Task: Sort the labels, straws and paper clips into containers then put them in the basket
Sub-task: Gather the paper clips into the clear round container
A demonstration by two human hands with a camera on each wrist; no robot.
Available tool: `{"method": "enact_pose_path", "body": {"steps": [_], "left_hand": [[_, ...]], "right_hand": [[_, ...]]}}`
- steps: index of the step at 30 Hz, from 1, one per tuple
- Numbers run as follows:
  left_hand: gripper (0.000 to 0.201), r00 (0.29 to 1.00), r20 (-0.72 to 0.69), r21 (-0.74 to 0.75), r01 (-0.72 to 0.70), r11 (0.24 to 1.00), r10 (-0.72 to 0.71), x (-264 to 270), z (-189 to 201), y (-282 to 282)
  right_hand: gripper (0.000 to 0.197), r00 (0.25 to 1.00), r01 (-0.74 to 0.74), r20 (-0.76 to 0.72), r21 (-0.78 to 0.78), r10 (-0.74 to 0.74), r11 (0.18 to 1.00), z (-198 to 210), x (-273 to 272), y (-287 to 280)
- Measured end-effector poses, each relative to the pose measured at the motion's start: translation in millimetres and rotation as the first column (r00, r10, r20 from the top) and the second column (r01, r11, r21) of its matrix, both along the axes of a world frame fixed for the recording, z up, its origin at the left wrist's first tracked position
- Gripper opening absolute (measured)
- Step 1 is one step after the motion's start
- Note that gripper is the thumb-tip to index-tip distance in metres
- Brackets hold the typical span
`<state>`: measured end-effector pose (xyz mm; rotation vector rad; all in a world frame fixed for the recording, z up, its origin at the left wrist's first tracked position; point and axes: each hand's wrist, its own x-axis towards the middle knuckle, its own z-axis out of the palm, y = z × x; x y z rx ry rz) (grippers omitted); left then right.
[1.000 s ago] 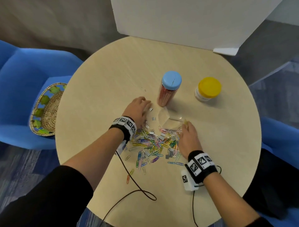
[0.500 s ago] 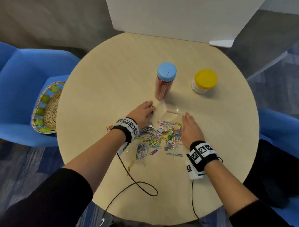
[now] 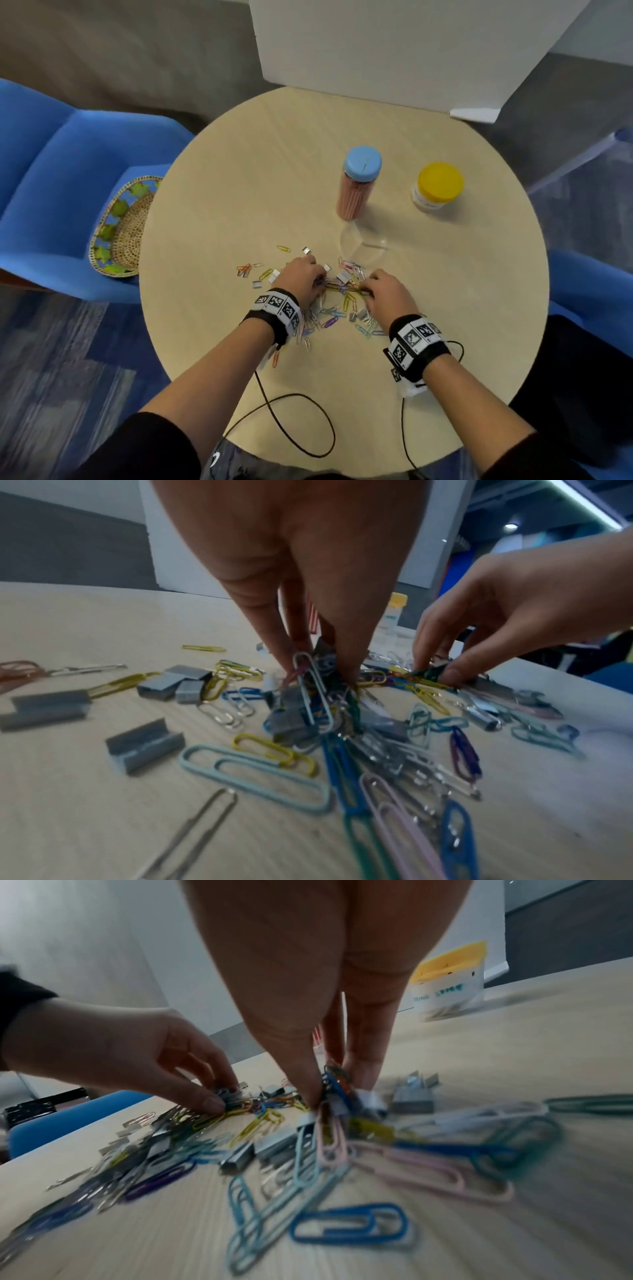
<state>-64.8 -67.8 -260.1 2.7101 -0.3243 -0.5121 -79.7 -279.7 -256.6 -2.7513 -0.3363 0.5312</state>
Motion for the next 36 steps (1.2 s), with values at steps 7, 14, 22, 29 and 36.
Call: {"method": "enact_pose_path", "body": {"steps": [7,14,22,29,36], "left_hand": [[0.021,0.975,0.013,-0.134,-0.218,0.967,0.222,4,6,3],[0.013,0.941,-0.068,-0.275,-0.338,0.900,0.332,25,22,-2],[0.015,0.838,-0.152,-0.587,-0.503,0.634,0.524,52,31,-23],[0.015,0.772,-0.206,-0.666,-0.561,0.491,0.602,68,25,-38],[0.016,0.768,-0.207,-0.630,-0.579,0.517,0.606,77,12,-50]], "right_hand": [[0.013,0.959,0.245,-0.195,0.212,-0.204,0.946,25,26,-15],[0.009,0.900,0.434,-0.212,0.356,-0.381,0.828,52,74,-19],[0.011,0.836,0.543,-0.259,0.262,-0.484,0.798,29,104,-2],[0.011,0.779,0.623,-0.319,0.307,-0.540,0.719,37,95,-7],[0.032,0.822,0.332,-0.416,-0.207,-0.389,0.921,43,48,-12]]}}
